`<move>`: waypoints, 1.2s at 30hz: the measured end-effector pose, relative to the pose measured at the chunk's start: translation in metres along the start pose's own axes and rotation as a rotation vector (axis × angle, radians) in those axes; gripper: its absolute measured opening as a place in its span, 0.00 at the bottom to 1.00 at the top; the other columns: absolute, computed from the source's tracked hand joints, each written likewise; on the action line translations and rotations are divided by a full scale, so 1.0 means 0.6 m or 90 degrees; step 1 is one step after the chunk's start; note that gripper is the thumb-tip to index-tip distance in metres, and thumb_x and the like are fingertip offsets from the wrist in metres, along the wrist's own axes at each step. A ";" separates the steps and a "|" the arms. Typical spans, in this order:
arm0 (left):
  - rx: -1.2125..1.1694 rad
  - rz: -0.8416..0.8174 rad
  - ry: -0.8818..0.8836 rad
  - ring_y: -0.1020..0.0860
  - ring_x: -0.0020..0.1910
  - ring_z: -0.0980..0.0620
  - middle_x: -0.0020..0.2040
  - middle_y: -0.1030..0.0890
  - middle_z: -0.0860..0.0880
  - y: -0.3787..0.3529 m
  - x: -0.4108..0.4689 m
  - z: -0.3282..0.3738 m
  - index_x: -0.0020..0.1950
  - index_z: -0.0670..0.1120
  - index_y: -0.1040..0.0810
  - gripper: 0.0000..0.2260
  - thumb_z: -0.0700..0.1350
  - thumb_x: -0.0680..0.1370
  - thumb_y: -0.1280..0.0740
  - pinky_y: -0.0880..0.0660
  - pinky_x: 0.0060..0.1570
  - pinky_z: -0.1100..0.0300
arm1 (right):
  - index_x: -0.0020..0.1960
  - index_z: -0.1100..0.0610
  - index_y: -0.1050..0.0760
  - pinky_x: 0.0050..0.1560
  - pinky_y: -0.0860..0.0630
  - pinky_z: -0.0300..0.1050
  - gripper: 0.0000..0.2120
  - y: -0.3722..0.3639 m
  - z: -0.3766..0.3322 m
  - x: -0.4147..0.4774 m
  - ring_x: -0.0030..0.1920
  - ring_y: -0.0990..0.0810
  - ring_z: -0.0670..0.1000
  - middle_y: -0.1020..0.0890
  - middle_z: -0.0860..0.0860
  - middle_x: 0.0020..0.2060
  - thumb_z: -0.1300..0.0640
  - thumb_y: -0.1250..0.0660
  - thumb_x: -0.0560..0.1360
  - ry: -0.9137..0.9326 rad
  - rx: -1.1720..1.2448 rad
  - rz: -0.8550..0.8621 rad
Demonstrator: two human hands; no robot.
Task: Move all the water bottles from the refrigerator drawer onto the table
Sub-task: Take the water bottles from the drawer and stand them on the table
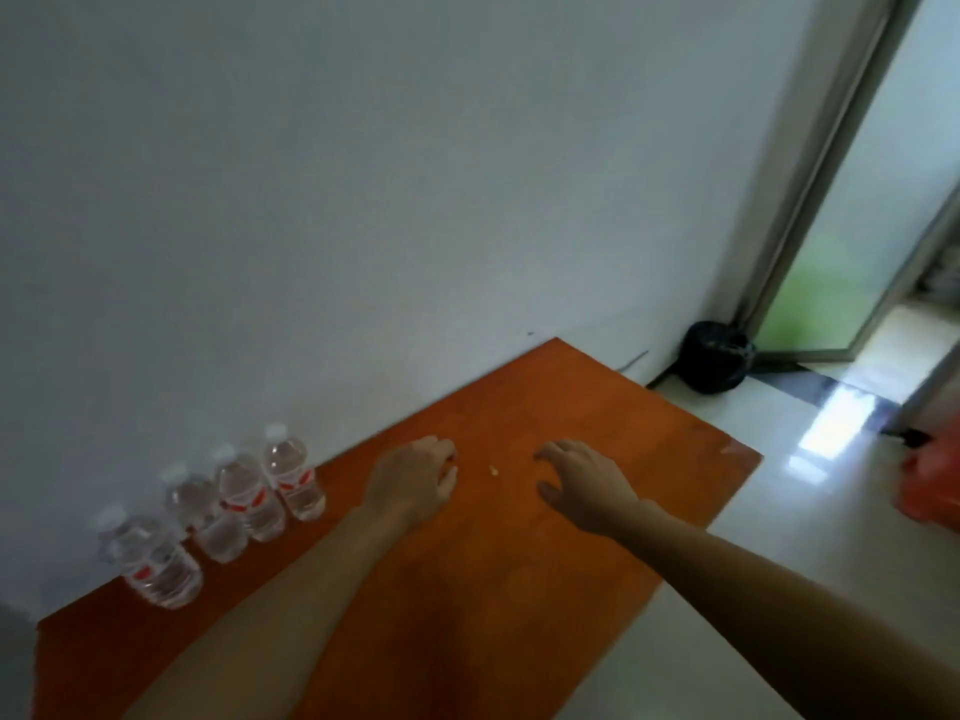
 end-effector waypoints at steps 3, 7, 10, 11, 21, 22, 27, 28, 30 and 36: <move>-0.027 -0.040 -0.088 0.21 0.47 0.47 0.48 0.21 0.48 -0.052 0.025 0.166 0.54 0.48 0.24 0.09 0.50 0.78 0.38 0.23 0.46 0.52 | 0.68 0.50 0.32 0.58 0.25 0.48 0.20 0.051 0.132 -0.123 0.60 0.27 0.52 0.26 0.51 0.61 0.48 0.37 0.78 -0.111 -0.020 0.018; -0.076 -0.066 -0.212 0.22 0.43 0.50 0.46 0.22 0.50 -0.098 0.064 0.371 0.52 0.49 0.24 0.08 0.50 0.78 0.38 0.24 0.42 0.54 | 0.66 0.50 0.30 0.57 0.24 0.47 0.18 0.116 0.273 -0.256 0.58 0.24 0.51 0.23 0.50 0.59 0.48 0.36 0.77 -0.236 -0.027 0.054; -0.113 -0.089 -0.288 0.24 0.39 0.55 0.43 0.23 0.52 -0.121 0.098 0.504 0.51 0.50 0.24 0.05 0.49 0.78 0.37 0.23 0.42 0.59 | 0.67 0.51 0.30 0.57 0.26 0.46 0.19 0.156 0.362 -0.330 0.59 0.25 0.51 0.23 0.50 0.60 0.49 0.36 0.78 -0.313 -0.037 0.096; -0.114 -0.097 -0.309 0.24 0.39 0.55 0.43 0.24 0.52 -0.132 0.112 0.542 0.50 0.49 0.24 0.05 0.49 0.78 0.37 0.22 0.42 0.58 | 0.68 0.51 0.30 0.57 0.27 0.46 0.19 0.164 0.392 -0.350 0.60 0.25 0.51 0.24 0.50 0.61 0.48 0.36 0.78 -0.337 -0.039 0.100; -0.126 -0.156 -0.475 0.23 0.46 0.53 0.51 0.21 0.52 -0.276 0.320 0.870 0.59 0.50 0.24 0.12 0.53 0.79 0.39 0.24 0.48 0.57 | 0.68 0.48 0.31 0.56 0.27 0.47 0.20 0.225 0.728 -0.453 0.60 0.24 0.53 0.24 0.49 0.63 0.47 0.37 0.76 -0.539 -0.012 0.097; -0.126 -0.162 -0.492 0.23 0.47 0.52 0.51 0.21 0.52 -0.283 0.343 0.906 0.59 0.50 0.24 0.12 0.52 0.79 0.38 0.24 0.49 0.57 | 0.68 0.49 0.31 0.56 0.27 0.47 0.21 0.239 0.760 -0.464 0.60 0.24 0.53 0.24 0.49 0.62 0.47 0.37 0.76 -0.561 -0.008 0.100; -0.114 -0.167 -0.595 0.22 0.48 0.51 0.51 0.20 0.52 -0.307 0.428 1.106 0.57 0.51 0.24 0.11 0.52 0.78 0.38 0.26 0.46 0.57 | 0.66 0.50 0.29 0.59 0.28 0.47 0.21 0.312 0.895 -0.551 0.61 0.26 0.51 0.24 0.49 0.60 0.46 0.36 0.75 -0.667 -0.015 0.164; -0.125 -0.175 -0.608 0.22 0.47 0.51 0.50 0.20 0.52 -0.315 0.436 1.147 0.56 0.52 0.24 0.10 0.53 0.78 0.38 0.25 0.47 0.57 | 0.66 0.50 0.29 0.59 0.27 0.47 0.20 0.322 0.917 -0.575 0.60 0.26 0.50 0.24 0.49 0.60 0.46 0.36 0.75 -0.694 -0.013 0.169; -0.137 -0.193 -0.646 0.22 0.46 0.52 0.50 0.19 0.52 -0.336 0.443 1.230 0.54 0.54 0.25 0.09 0.54 0.77 0.38 0.23 0.48 0.56 | 0.65 0.50 0.29 0.59 0.27 0.47 0.20 0.334 0.964 -0.627 0.60 0.26 0.51 0.24 0.49 0.58 0.46 0.35 0.75 -0.742 -0.011 0.179; -0.165 -0.252 -0.775 0.22 0.46 0.51 0.48 0.20 0.50 -0.404 0.433 1.464 0.52 0.49 0.23 0.08 0.50 0.77 0.37 0.23 0.49 0.53 | 0.67 0.53 0.30 0.58 0.31 0.44 0.20 0.359 1.123 -0.773 0.61 0.26 0.53 0.24 0.52 0.59 0.49 0.35 0.76 -0.847 -0.004 0.191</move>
Point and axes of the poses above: each hand's wrist, its own x-axis towards the middle knuckle, its own y-axis out of the back of the hand, z = x × y, the point moved 3 cm from there along x, towards the middle knuckle
